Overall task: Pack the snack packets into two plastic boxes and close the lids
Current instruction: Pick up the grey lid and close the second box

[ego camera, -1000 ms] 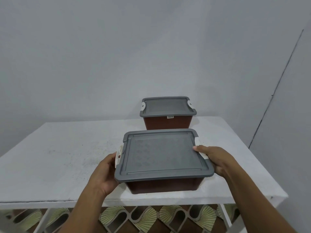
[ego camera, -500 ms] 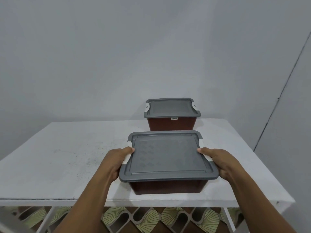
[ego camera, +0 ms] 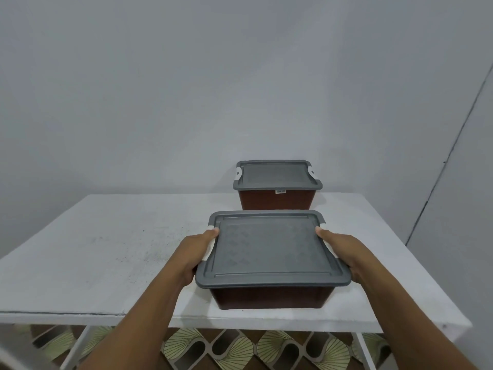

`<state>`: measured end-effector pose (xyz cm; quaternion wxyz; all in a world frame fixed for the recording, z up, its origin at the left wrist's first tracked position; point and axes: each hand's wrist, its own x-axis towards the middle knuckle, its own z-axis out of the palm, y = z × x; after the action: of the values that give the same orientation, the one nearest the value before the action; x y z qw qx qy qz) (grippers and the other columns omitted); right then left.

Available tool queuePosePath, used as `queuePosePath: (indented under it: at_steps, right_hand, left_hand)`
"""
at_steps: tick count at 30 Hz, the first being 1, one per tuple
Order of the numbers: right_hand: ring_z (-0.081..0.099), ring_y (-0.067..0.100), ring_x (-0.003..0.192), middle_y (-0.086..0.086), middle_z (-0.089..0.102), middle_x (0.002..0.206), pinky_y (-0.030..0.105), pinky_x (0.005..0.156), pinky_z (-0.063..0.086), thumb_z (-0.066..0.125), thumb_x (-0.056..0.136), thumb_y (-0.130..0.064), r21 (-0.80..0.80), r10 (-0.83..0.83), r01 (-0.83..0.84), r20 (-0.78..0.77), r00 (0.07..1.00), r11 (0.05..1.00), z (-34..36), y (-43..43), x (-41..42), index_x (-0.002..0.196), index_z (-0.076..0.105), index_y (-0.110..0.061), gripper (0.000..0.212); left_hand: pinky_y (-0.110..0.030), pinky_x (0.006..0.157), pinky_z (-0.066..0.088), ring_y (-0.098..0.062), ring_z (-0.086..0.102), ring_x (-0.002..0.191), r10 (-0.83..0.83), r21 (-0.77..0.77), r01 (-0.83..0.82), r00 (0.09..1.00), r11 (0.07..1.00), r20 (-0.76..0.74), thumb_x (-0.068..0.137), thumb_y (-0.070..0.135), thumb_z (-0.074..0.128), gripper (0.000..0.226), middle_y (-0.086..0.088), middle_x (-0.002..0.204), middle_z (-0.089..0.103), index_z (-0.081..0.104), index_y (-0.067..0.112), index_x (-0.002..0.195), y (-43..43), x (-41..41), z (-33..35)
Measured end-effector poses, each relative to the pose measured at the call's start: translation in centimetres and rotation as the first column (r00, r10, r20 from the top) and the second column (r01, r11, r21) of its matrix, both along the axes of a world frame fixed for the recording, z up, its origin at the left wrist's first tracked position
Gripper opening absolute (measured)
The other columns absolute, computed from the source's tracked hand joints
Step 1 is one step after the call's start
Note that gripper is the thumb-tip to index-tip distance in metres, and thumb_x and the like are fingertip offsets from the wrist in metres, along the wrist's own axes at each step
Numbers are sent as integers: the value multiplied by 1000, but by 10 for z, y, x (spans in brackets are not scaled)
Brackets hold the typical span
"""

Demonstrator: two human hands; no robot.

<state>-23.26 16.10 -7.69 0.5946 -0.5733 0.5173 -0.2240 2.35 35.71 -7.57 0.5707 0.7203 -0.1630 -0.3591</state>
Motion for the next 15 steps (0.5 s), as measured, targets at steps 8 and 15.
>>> queuePosePath:
  at_steps: [8,15]
  right_hand:
    - [66,30,94,13,64,113,37,67,56,60,97,-44,-20,-2,2,0,1000,1000,24,14,24,120,60,-8,43]
    - [70,30,90,11,69,103,37,68,59,64,96,-42,-15,1,-1,48,999,1000,36,31,100,118,65,-3,45]
  left_hand:
    - [-41,68,62,-29,77,80,39,-110,-50,994,993,-103,93,35,69,30,-8,87,80,73,8,107,11,21,12]
    - [-33,65,54,-11,63,79,84,-209,-97,994,973,-70,93,32,69,18,5,94,62,68,15,99,34,85,32]
